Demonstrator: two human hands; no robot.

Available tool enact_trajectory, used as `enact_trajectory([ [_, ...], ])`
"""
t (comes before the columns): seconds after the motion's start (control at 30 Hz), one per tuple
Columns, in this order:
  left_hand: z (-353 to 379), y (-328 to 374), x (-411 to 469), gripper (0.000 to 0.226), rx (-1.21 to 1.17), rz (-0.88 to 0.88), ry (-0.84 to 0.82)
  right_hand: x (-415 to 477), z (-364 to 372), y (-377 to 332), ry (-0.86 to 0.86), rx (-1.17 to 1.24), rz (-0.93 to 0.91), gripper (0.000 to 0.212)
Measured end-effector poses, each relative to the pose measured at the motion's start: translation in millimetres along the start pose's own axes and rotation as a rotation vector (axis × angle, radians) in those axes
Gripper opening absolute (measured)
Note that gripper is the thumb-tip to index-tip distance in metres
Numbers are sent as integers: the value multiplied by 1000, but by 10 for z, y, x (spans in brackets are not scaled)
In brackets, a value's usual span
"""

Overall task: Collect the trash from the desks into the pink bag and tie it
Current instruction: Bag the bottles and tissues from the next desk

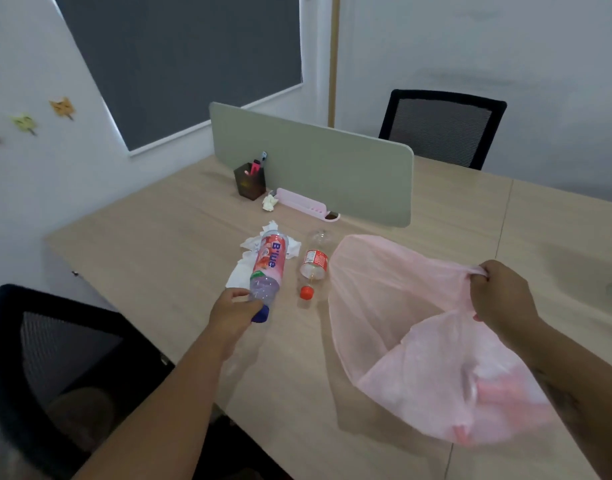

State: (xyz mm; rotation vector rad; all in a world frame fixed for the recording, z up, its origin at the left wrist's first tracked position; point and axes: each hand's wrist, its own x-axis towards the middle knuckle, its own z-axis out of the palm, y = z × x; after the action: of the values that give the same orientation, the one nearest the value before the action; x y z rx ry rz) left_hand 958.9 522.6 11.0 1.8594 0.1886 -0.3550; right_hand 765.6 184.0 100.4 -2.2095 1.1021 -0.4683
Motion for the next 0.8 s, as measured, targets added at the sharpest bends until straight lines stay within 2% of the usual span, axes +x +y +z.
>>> enact_trajectory([
  [0.13,-183,108,-345,27,-174,33,-133,-93,-96,-5,-26,35,-31,23],
  [0.33,-92,168,-952,24,-232,31,-273,-329,-311,112,-60,67,-50,23],
  [0.63,747,327,-1372,19,-227,32,-477,-555,-487,169,-103,103,-97,23],
  [0.8,1360,379,-1315,30,-227,7,-597,-501,-469,216,-108,110,-79,22],
])
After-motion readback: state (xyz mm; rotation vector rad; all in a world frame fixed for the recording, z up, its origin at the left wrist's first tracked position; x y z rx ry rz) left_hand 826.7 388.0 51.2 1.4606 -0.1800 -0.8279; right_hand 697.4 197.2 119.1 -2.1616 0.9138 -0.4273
